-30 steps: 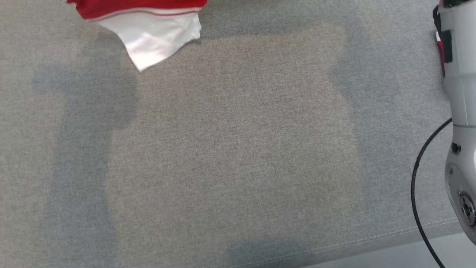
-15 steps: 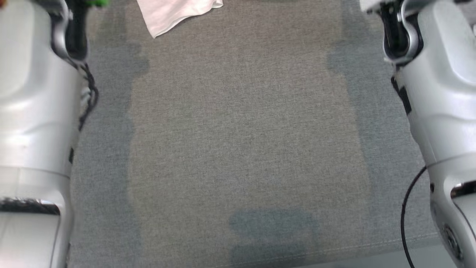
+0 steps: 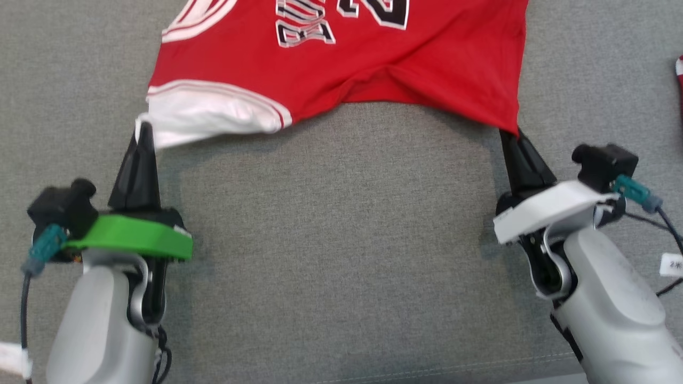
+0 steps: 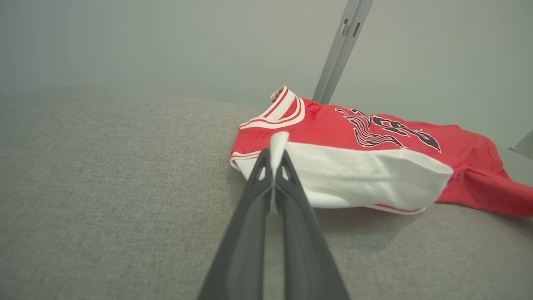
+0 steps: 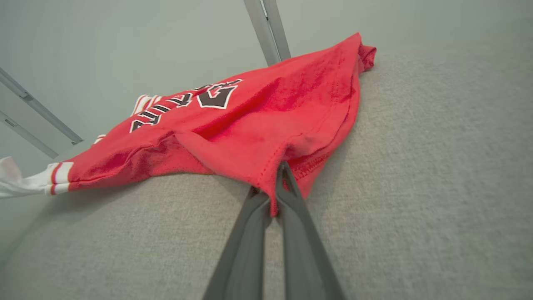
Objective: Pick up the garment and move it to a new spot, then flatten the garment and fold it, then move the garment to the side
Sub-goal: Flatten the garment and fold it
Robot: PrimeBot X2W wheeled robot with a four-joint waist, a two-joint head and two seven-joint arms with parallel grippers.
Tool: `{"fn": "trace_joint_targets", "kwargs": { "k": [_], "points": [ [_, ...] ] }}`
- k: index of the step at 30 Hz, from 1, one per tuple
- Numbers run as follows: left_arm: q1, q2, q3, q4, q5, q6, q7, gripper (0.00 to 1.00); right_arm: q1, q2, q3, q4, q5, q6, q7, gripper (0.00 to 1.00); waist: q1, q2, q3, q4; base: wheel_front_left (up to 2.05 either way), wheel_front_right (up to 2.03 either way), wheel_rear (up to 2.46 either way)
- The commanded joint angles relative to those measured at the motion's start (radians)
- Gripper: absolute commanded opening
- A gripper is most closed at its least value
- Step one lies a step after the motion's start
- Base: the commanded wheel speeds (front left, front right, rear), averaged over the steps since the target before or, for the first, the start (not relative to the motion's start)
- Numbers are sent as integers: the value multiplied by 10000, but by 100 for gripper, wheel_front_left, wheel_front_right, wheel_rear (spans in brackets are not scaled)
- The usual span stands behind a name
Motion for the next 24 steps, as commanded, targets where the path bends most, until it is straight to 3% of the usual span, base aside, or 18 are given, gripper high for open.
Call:
{"fn": "trace_joint_targets", "kwargs": {
  "k": [1, 8, 13, 24],
  "points": [
    [813, 146, 44, -611, 222, 85, -41, 0, 682, -191, 106, -352, -148, -1, -26, 0, 0, 0, -710, -38, 0, 0, 0],
    [3669, 371, -146, -2853, 432, 732, 602, 0, 2865, -581, -68, -1377, -510, -1, -26, 0, 0, 0, -1562, 32, 0, 0, 0],
    [6106, 601, -14, -5205, 293, 1652, 2013, 0, 4690, -858, -629, -2024, -750, -1, -26, 0, 0, 0, -2258, 79, 0, 0, 0],
    [8923, 826, -416, -8184, 125, 2907, 4775, 0, 7626, -1077, -1909, -3251, -912, -2, 639, 0, 0, 0, -3071, 394, 0, 0, 0]
  ]
}}
